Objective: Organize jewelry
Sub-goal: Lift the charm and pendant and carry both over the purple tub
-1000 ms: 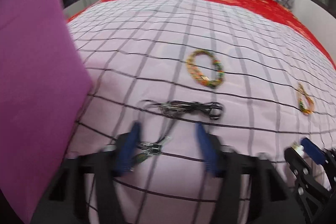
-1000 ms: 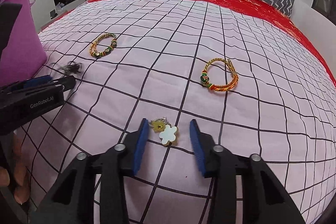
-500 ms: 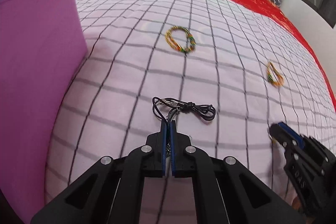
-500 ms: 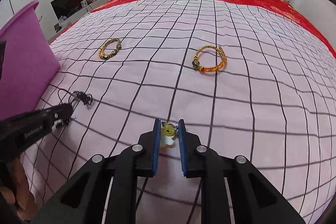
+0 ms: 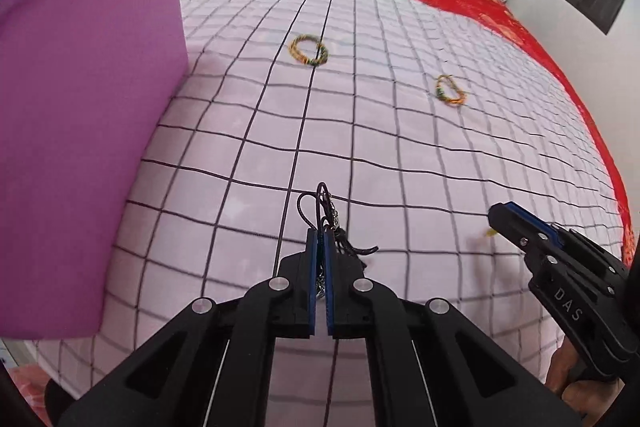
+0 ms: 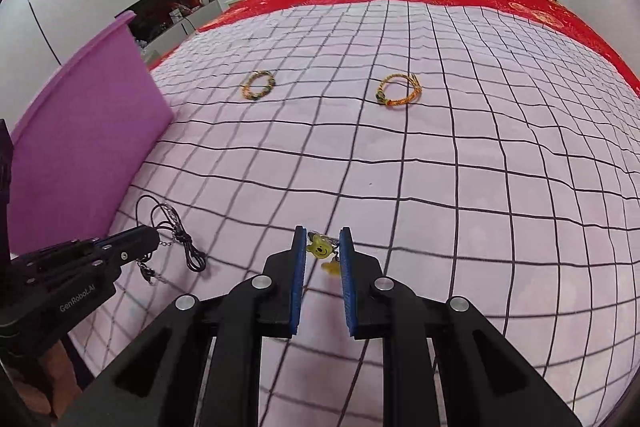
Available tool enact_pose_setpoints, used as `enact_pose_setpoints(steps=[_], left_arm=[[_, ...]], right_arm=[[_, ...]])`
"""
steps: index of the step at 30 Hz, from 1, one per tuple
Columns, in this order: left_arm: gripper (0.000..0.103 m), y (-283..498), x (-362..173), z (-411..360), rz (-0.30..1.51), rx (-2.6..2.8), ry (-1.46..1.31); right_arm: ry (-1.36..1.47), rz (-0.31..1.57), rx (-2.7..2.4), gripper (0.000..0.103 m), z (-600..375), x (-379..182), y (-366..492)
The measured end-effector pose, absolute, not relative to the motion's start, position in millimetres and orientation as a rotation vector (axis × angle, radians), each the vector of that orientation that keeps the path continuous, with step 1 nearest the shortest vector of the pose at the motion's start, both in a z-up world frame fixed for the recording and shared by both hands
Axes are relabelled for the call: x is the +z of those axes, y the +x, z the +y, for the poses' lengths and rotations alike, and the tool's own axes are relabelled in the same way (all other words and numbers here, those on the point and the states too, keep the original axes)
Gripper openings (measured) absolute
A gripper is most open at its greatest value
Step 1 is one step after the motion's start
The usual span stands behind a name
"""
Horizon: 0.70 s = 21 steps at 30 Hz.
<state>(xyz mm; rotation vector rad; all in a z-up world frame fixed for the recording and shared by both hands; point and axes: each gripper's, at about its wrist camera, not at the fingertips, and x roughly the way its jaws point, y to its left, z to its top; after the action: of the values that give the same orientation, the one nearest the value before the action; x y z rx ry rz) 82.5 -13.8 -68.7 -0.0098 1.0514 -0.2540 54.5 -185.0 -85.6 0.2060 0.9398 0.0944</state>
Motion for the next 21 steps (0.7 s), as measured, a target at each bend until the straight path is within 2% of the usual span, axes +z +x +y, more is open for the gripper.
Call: enact_pose_setpoints(steps=[10, 21], left_arm=[[0.004, 51.0, 6.3, 12.2, 0.925, -0.261, -0.02], [0.004, 51.4, 97.3, 74.3, 0.77, -0.195, -0.049]], right_arm=[[0.165, 0.823, 0.135, 0.016, -152.8, -14.8, 27.3], [0.122, 0.706, 0.261, 0.016, -86.1, 71.8, 42.8]])
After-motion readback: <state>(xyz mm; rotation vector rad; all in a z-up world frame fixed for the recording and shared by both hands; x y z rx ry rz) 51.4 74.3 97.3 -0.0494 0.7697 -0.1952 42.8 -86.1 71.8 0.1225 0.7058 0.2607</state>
